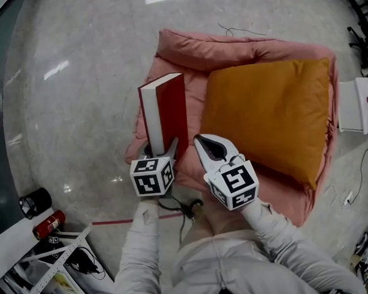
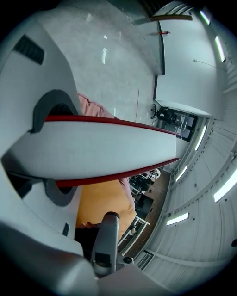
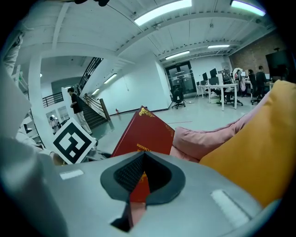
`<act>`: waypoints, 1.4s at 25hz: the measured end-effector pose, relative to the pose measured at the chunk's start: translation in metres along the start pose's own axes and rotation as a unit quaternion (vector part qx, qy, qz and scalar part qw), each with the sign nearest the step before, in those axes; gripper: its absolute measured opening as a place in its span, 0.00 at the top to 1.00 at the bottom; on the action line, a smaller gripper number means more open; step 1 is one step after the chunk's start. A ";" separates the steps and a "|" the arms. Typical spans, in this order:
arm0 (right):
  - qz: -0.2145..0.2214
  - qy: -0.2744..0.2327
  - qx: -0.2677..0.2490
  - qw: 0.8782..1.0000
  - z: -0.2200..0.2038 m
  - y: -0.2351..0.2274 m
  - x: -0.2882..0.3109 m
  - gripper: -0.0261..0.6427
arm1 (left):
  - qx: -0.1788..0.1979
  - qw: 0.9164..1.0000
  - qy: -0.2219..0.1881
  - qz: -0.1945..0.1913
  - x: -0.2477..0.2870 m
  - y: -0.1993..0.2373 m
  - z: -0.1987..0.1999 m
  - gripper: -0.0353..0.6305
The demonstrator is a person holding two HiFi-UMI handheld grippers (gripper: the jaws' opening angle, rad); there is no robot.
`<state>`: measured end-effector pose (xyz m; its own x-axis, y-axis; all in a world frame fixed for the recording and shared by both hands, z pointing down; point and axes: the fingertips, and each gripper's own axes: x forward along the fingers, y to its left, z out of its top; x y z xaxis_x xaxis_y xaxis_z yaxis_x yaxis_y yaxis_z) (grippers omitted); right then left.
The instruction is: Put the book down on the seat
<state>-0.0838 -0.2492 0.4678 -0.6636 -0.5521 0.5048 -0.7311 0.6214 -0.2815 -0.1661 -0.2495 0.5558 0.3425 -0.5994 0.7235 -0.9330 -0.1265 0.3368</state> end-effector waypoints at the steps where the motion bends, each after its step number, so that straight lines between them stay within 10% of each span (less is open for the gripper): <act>1: -0.002 0.002 0.002 1.000 -0.001 -0.003 0.004 0.96 | 0.001 1.000 0.008 -0.002 0.007 0.002 -0.002 0.59; 35: -0.035 0.051 0.044 0.997 -0.048 -0.073 0.063 0.96 | 0.034 0.974 0.221 -0.033 0.208 0.041 -0.071 0.59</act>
<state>-0.0645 -0.3021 0.5591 -0.5939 -0.5310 0.6044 -0.7896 0.5291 -0.3109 -0.1259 -0.3232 0.7626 0.4016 -0.1910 0.8957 -0.9076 -0.2134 0.3615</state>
